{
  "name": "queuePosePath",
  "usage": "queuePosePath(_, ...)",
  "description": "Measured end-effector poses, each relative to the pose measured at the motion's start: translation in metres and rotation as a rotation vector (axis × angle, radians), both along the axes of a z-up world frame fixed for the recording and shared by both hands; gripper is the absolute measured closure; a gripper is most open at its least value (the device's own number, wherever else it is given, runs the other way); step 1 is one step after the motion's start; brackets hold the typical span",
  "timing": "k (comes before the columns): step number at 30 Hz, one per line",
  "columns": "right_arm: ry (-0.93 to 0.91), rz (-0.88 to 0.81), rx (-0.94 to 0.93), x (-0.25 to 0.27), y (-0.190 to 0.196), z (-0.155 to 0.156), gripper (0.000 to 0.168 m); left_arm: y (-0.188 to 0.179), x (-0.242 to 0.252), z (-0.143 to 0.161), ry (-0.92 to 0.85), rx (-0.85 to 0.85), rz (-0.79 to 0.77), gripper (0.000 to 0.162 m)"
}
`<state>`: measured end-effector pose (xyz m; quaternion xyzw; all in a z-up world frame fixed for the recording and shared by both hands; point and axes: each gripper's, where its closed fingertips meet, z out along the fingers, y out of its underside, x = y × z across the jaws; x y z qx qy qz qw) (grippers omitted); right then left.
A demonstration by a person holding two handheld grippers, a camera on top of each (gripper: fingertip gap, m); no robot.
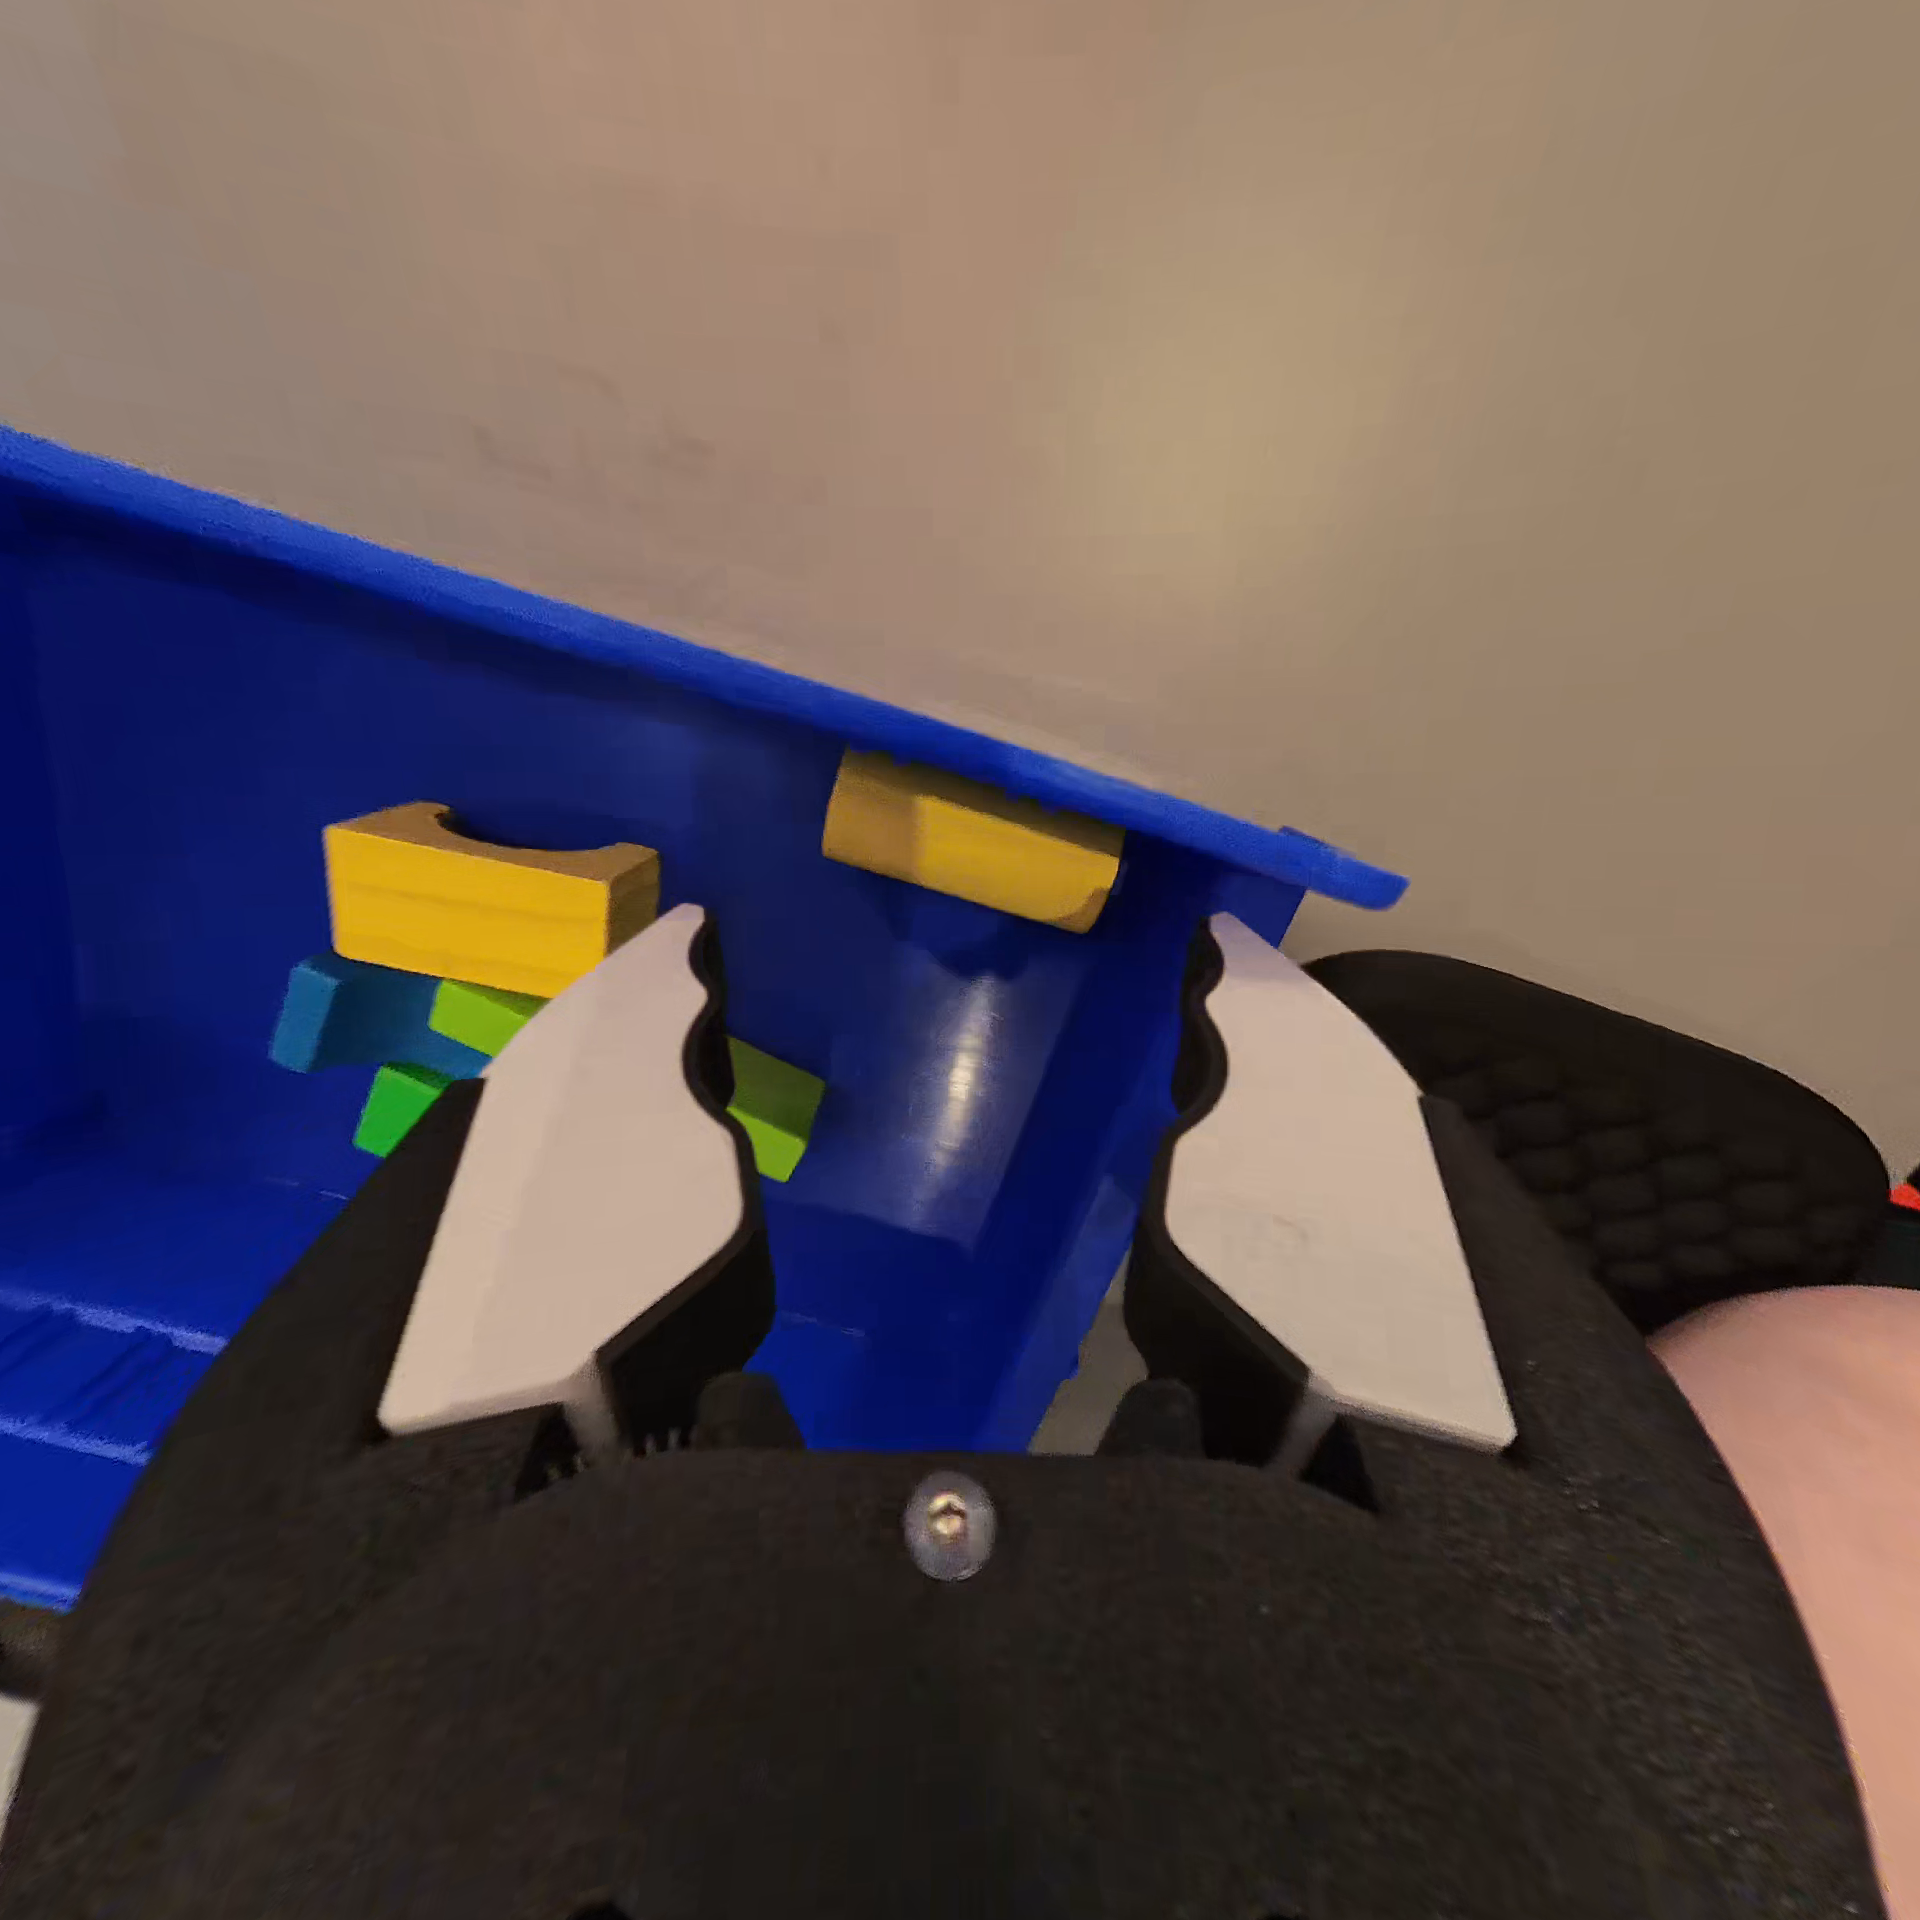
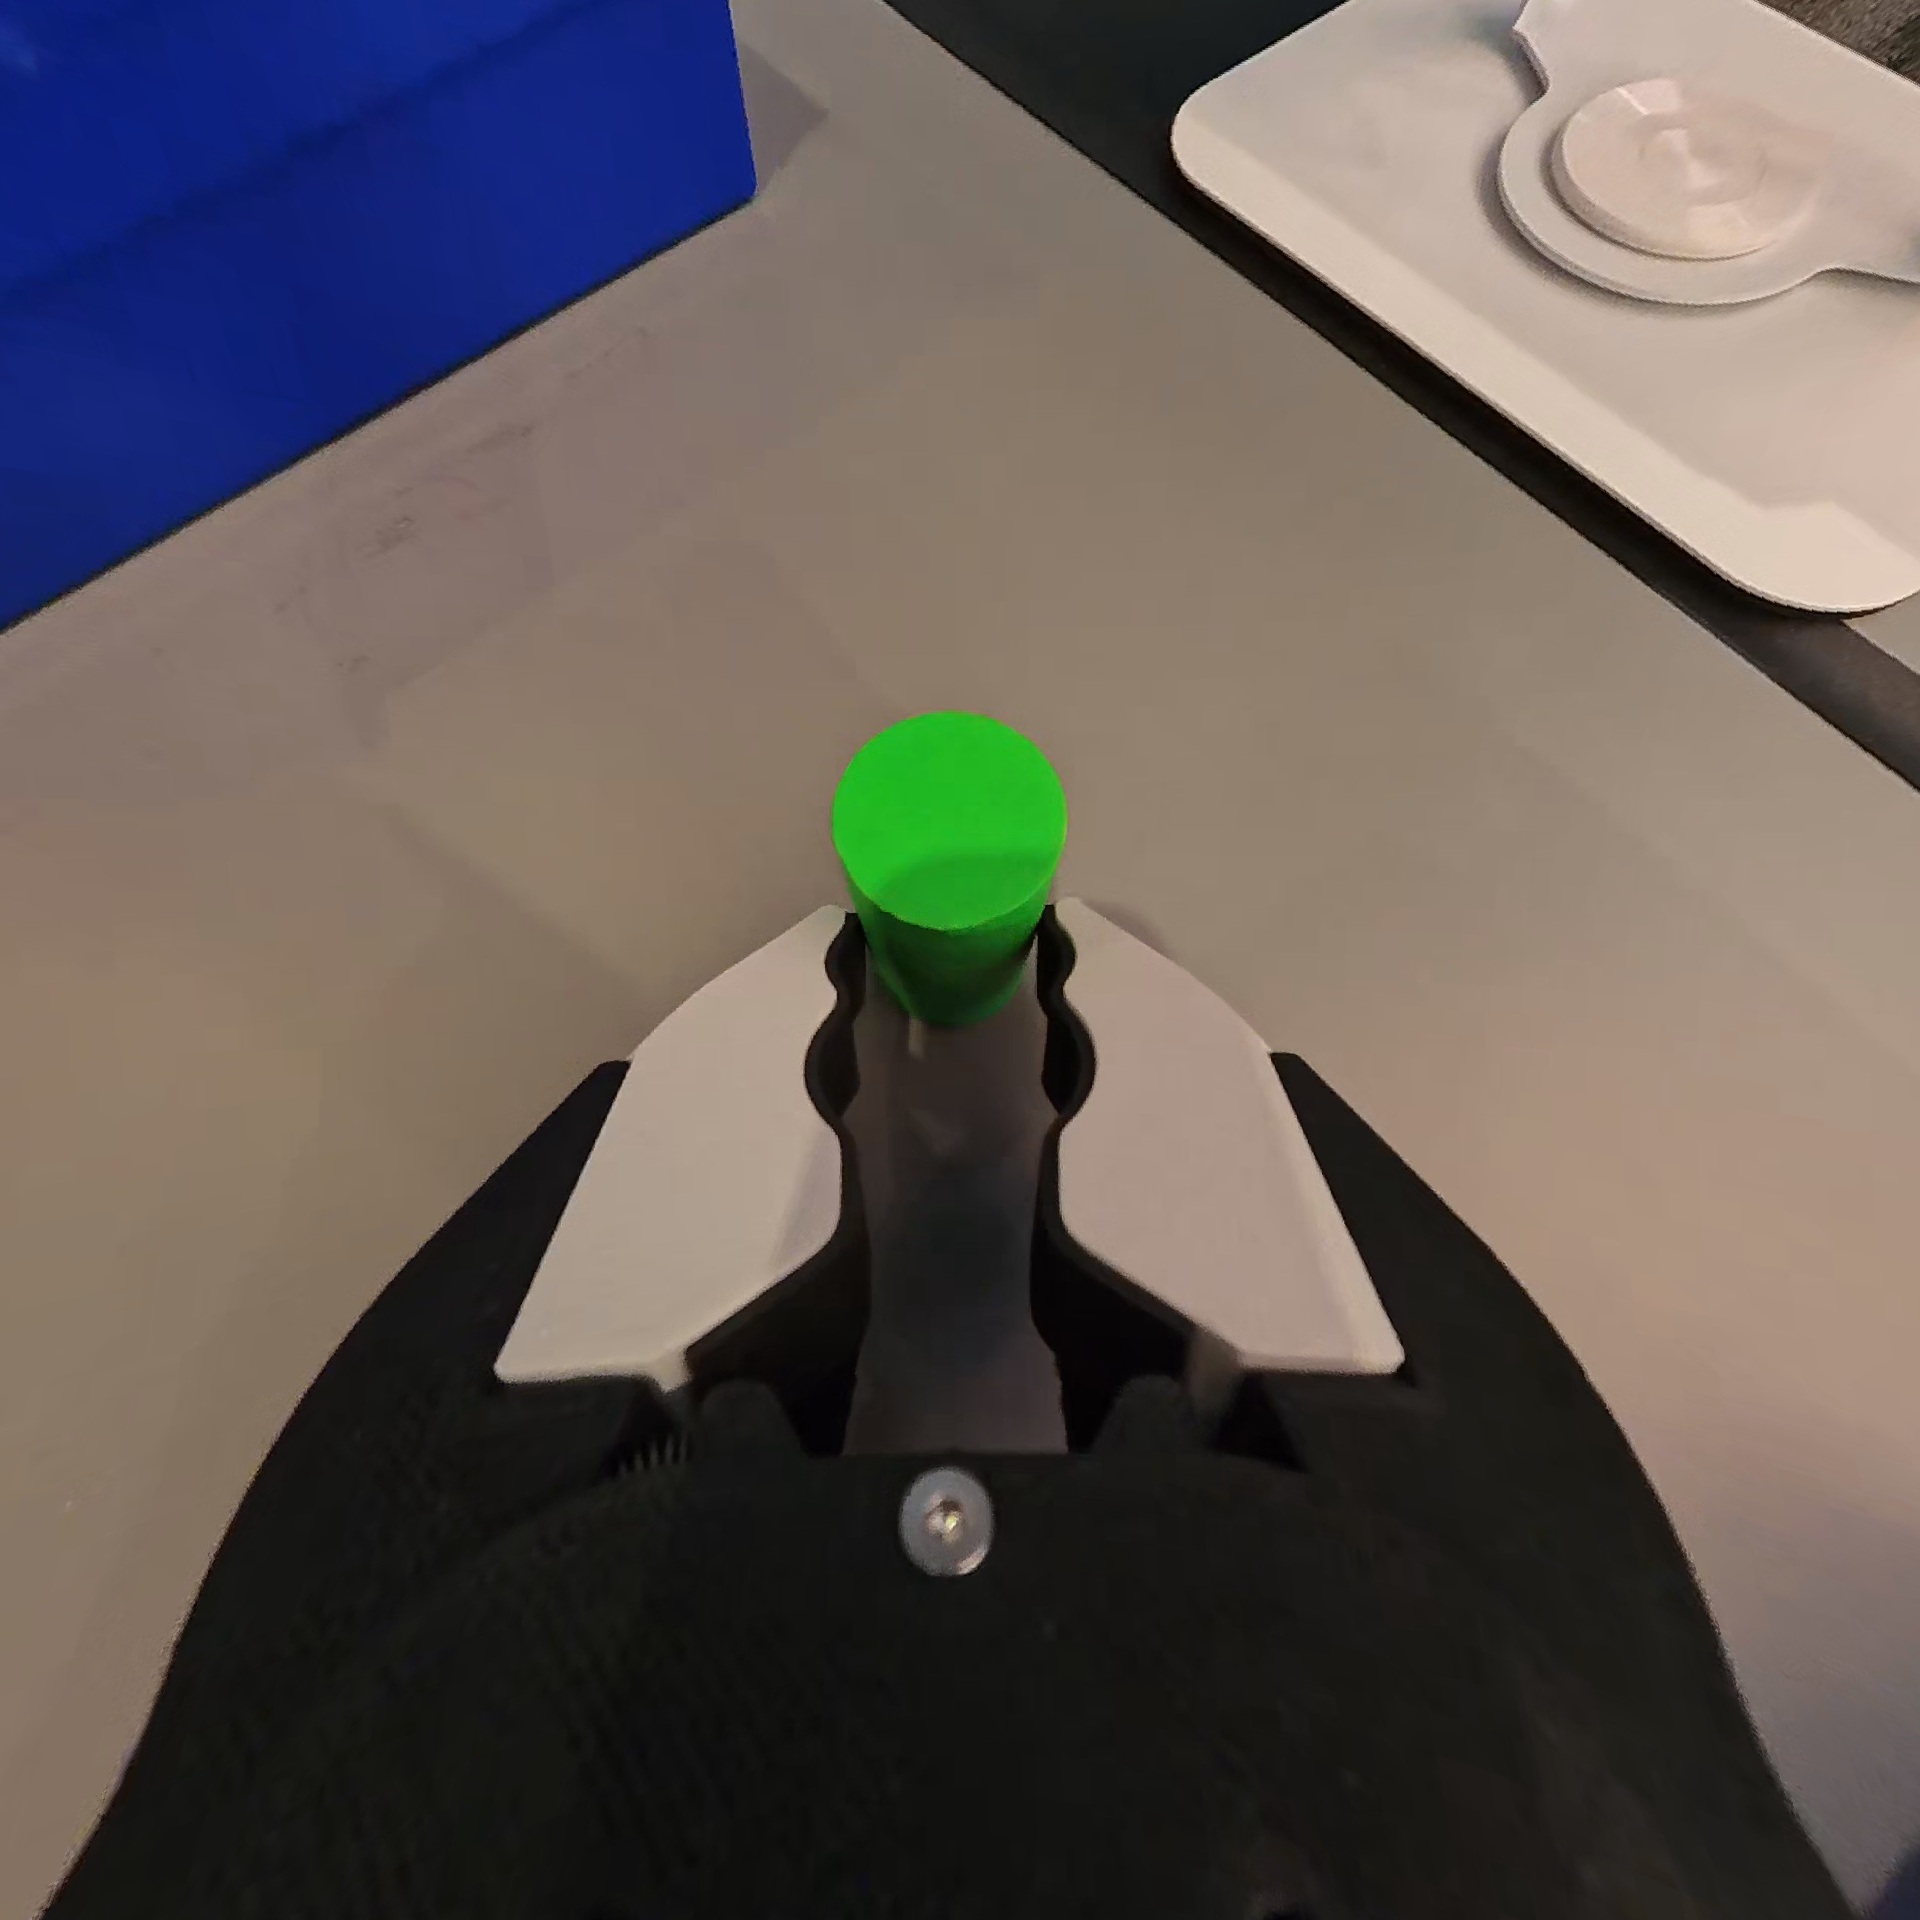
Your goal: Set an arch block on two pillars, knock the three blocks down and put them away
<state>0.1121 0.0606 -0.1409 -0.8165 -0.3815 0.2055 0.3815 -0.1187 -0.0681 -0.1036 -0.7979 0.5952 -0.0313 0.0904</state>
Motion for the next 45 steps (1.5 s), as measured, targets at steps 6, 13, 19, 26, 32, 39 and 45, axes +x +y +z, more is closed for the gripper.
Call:
queuePosePath(6, -0.048, -0.001, 0.028, 0.001, -0.002, -0.001, 0.135, 0.006, -0.007, -0.011, 0.018, -0.029, 0.081, 0.084)
queuePosePath(13, 0.018, -0.038, 0.048, 0.005, 0.002, 0.015, 0.124, 0.01, -0.002, -0.025, -0.003, -0.038, 0.013, 0.082)
queuePosePath(19, 0.071, -0.065, 0.119, 0.009, 0.007, 0.033, 0.12, 0.004, 0.008, -0.032, -0.03, -0.068, -0.055, 0.085)
queuePosePath(26, 0.078, -0.058, 0.126, 0.01, 0.007, 0.037, 0.12, 0.004, -0.007, -0.041, 0.035, -0.112, 0.009, 0.085)
queuePosePath(32, 0.081, -0.053, 0.115, 0.01, 0.006, 0.036, 0.12, 0.012, -0.003, -0.043, 0.017, -0.075, -0.017, 0.092)
queuePosePath(39, 0.091, -0.052, 0.123, 0.012, 0.006, 0.042, 0.12, 0.024, -0.007, -0.04, 0.045, -0.001, -0.018, 0.092)
queuePosePath(45, 0.125, -0.07, 0.157, 0.013, 0.005, 0.061, 0.109, 0.023, -0.016, -0.002, -0.031, 0.068, 0.045, 0.092)
